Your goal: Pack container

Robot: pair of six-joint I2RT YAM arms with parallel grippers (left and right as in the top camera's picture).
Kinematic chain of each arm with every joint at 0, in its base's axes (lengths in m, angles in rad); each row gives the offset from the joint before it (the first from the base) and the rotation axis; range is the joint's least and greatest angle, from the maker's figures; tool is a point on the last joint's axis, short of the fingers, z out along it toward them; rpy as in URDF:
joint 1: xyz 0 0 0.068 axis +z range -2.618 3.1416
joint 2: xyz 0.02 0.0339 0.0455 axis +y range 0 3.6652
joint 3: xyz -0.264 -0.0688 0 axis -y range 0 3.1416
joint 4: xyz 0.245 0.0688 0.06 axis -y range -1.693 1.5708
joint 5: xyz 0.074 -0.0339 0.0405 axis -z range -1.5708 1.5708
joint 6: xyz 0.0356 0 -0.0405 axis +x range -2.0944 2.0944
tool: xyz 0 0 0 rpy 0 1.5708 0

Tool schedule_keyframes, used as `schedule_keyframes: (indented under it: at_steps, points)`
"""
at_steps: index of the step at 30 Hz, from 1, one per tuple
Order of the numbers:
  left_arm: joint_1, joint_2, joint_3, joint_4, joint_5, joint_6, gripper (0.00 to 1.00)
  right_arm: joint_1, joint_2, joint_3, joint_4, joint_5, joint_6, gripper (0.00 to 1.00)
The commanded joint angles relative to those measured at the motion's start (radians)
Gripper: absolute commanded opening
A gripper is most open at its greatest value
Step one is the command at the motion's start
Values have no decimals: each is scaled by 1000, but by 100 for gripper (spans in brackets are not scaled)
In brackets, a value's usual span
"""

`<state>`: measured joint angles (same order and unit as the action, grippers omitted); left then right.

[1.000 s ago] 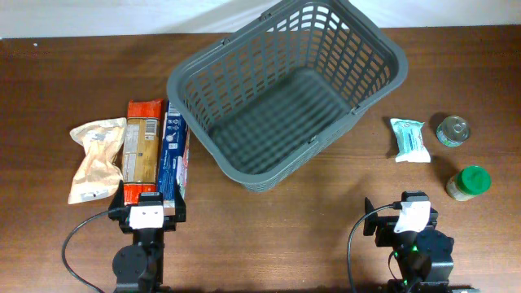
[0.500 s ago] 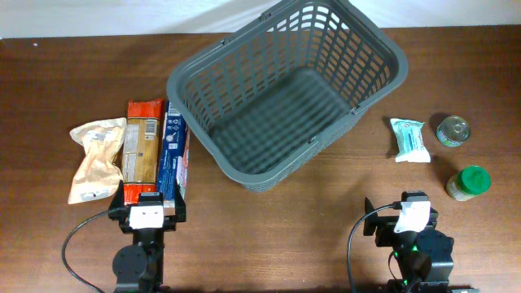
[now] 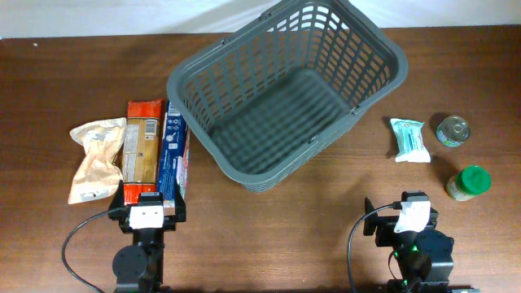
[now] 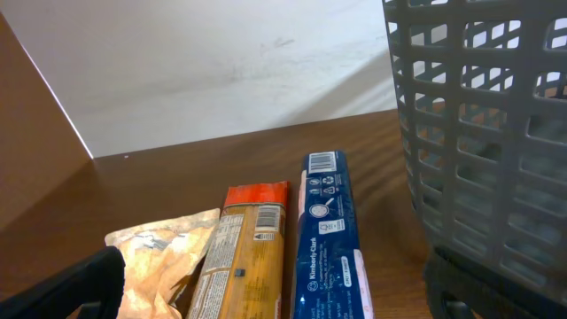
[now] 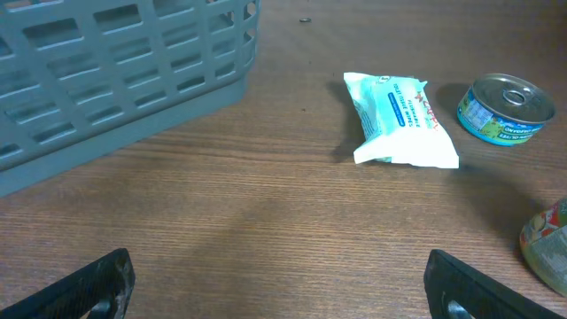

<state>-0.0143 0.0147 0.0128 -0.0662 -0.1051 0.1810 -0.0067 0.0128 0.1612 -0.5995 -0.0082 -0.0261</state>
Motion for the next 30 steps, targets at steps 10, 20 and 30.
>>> schedule_keyframes:
  at_steps: [10,20,30]
  points:
    - [5,6,60,-22,10,-60,99,6,-8,35,100,-255,88,99]
    - [14,349,506,-192,-128,-56,99,6,366,537,-53,-170,103,98]
    - [189,902,1135,-508,-4,-56,99,6,984,1450,-521,-177,-40,99]
